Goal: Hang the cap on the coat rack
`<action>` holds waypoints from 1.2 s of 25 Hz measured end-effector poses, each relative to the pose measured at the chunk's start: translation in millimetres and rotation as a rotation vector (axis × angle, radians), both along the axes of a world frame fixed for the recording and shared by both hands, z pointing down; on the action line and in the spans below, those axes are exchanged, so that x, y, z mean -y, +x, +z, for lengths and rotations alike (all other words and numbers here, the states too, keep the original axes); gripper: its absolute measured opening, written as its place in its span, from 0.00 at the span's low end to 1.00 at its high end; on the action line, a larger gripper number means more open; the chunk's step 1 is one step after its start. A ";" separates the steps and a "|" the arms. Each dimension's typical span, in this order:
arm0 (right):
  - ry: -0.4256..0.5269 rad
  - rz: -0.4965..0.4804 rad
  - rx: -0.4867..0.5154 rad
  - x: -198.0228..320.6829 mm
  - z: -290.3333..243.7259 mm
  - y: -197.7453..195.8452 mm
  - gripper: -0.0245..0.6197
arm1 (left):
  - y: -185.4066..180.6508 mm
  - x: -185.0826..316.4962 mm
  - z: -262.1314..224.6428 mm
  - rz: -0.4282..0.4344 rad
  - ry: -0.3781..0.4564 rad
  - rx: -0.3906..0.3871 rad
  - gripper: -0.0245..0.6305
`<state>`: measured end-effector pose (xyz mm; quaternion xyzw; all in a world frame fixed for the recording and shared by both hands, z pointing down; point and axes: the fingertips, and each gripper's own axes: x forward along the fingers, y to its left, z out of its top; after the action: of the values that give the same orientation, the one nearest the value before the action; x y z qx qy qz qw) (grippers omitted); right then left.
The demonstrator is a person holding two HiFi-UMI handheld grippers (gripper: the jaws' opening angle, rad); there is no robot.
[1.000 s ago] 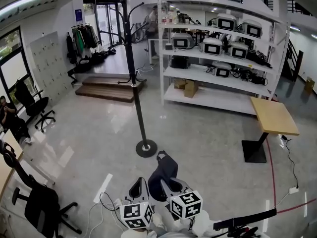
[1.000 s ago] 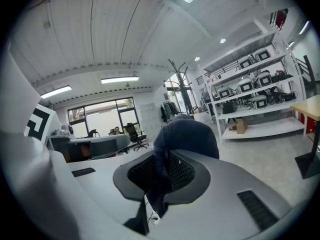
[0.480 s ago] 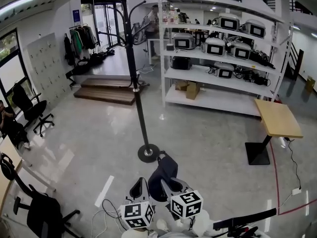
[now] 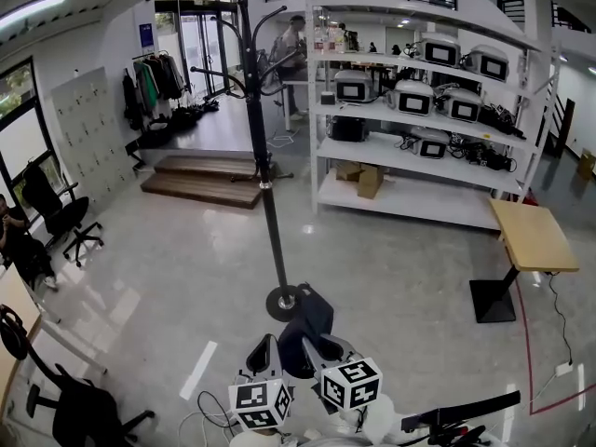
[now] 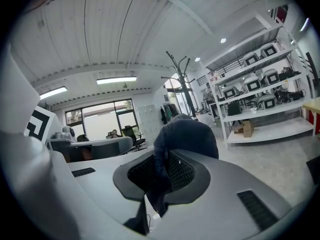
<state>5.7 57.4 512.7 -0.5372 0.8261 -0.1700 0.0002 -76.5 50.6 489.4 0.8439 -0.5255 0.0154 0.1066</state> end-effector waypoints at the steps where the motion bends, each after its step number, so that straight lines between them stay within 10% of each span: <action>1: 0.001 0.000 0.001 6.3 -0.3 -1.4 0.10 | -1.0 6.0 -0.2 0.001 0.000 0.002 0.04; 30: -0.017 0.032 0.004 108.3 14.3 -4.0 0.10 | -5.4 102.5 25.5 0.029 -0.050 0.020 0.04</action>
<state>1.7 -50.9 526.9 -0.5498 0.8161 -0.1782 -0.0002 -81.9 -51.9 514.9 0.8483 -0.5138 0.0386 0.1222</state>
